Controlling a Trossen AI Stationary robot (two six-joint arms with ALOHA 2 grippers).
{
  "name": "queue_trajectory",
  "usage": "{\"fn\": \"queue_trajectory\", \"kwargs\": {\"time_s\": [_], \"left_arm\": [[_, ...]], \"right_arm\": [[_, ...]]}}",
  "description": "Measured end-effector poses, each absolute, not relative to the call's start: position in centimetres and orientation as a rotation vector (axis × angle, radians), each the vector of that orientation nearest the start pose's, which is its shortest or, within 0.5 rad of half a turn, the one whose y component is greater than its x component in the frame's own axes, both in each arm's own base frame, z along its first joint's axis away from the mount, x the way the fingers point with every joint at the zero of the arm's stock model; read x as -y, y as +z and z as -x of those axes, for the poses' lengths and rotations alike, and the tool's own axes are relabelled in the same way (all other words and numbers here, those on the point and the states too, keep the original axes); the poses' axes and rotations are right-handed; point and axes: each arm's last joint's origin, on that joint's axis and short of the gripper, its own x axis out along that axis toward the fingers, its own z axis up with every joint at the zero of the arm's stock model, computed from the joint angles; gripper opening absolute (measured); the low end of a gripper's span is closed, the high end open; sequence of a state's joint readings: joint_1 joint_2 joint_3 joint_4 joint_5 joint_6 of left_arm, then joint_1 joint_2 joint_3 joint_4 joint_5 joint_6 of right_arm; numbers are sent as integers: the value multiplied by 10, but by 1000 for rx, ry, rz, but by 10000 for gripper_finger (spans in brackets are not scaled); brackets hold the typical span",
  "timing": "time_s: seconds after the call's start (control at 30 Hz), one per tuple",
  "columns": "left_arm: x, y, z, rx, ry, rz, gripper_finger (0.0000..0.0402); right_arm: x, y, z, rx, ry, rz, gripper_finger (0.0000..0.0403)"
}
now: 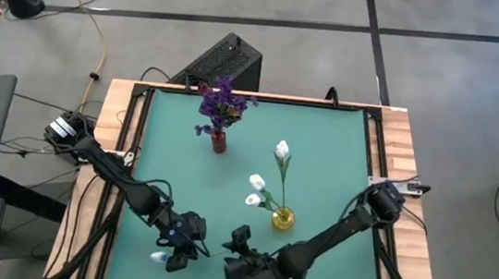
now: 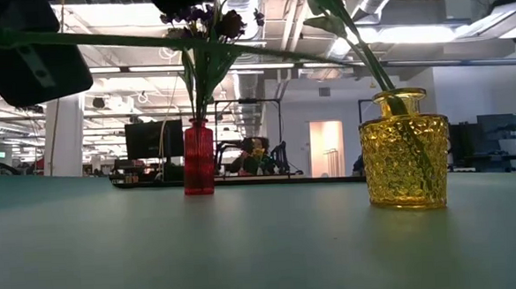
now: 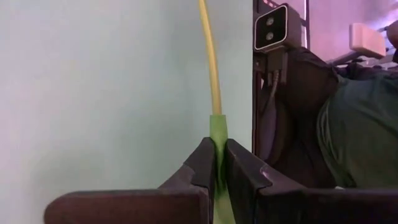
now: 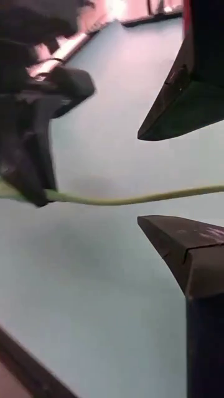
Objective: Sort flowers into vase by color
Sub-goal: Put the white flower into the yellow flower vase
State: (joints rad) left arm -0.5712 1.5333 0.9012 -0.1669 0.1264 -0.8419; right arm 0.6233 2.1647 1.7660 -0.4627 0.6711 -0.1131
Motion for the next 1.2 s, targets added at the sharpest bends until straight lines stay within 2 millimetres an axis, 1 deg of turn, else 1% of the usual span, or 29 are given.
{"fn": "queue_trajectory", "kwargs": {"time_s": [0.13, 0.27, 0.67, 0.77, 0.9, 1.2], "left_arm": [[170, 202, -260, -1004, -291, 566, 12], [170, 202, -260, -1001, -298, 553, 12], [170, 202, -260, -995, -309, 530, 12], [170, 202, -260, -995, -310, 529, 12], [170, 202, -260, -992, -317, 515, 12], [171, 202, -259, -1000, -340, 512, 12]], "right_arm": [[-257, 212, -398, -727, -12, 608, 231], [-255, 210, -398, -739, -13, 611, 216], [-262, 209, -392, -743, 6, 622, 128], [-263, 209, -391, -751, 9, 630, 112], [-262, 208, -389, -767, 5, 631, 103], [-262, 207, -389, -770, 1, 622, 101]]}}
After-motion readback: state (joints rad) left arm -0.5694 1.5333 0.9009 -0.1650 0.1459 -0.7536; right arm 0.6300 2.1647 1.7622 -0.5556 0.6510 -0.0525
